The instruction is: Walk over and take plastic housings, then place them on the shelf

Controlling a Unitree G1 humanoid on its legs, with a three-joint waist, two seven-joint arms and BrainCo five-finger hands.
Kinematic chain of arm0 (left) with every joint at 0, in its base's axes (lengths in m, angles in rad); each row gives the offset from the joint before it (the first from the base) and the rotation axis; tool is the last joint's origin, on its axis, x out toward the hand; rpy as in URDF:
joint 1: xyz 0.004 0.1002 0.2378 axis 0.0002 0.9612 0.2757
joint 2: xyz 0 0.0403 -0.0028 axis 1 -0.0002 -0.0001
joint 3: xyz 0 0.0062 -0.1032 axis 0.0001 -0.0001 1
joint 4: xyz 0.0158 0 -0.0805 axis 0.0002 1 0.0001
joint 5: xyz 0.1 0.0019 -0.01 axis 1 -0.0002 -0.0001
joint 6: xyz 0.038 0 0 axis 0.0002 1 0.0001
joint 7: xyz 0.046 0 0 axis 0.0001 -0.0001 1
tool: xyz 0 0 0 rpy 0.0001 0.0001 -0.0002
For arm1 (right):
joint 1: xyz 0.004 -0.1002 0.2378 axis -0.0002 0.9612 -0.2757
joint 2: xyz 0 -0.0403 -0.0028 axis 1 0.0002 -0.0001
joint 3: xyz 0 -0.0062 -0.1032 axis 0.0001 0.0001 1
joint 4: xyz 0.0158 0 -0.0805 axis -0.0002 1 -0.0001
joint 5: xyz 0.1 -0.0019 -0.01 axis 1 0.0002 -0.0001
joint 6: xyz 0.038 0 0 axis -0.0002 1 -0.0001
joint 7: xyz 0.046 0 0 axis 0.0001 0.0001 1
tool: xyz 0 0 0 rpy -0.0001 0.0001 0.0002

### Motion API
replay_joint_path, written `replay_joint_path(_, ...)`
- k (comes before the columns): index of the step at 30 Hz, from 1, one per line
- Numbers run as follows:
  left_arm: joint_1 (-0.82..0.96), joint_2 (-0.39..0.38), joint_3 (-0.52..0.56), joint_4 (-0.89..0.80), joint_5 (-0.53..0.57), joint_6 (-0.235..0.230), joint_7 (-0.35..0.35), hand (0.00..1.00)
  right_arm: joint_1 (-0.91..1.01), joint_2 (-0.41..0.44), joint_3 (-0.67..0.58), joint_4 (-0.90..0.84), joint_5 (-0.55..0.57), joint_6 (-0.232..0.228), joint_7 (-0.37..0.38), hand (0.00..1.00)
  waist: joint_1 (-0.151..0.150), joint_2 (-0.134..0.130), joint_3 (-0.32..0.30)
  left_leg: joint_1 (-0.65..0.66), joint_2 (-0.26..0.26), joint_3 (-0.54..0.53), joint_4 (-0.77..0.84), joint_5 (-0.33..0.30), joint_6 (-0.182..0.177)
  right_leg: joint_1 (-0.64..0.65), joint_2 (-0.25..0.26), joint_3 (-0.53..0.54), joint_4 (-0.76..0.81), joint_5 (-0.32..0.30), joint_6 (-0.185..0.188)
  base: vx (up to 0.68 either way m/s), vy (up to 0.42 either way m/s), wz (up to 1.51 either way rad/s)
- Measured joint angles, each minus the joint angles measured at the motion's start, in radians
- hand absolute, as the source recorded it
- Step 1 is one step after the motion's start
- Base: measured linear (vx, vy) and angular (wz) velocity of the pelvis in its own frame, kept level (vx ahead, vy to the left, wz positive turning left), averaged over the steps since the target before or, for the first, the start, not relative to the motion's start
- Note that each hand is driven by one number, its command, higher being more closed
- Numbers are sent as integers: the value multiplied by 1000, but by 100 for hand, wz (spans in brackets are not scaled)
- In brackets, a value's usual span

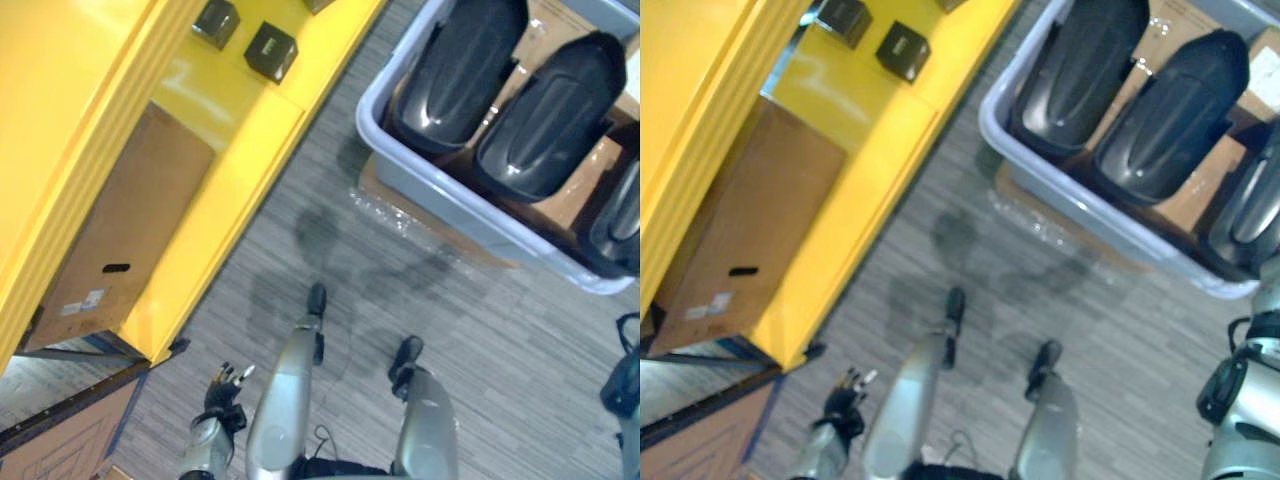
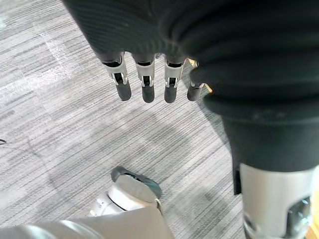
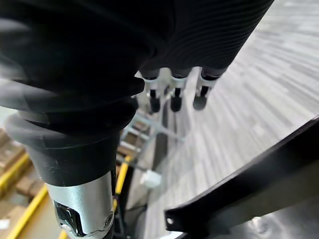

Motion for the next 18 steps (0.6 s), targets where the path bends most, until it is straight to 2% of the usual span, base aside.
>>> replay_joint_path(5,0,-10,1,-5,-34,3,-14,0,-8,-4,0,-22,-29,44,-43,0,-6,14,5,-36,-11,0,3,9,-1,-55,-26,1,55,-21,-1,-1,-7,7)
replay_joint_path(8,0,-22,5,-20,-63,3,-32,0,-36,-13,4,-39,-29,78,-46,0,-6,27,5,-52,-15,1,9,11,1,-80,-33,4,75,-26,-3,0,0,0)
replay_joint_path(10,0,-35,11,-37,-65,-1,-36,0,-47,-26,5,-47,-29,82,-46,0,-5,34,7,-72,-17,3,19,11,1,-106,-43,6,99,-35,-3,-13,4,2)
replay_joint_path(18,0,-48,18,-38,-73,-3,-47,0,-80,-28,93,-78,-30,160,-37,0,-10,36,7,-117,-25,4,23,27,-4,-180,-63,21,169,-59,-10,-17,-7,3)
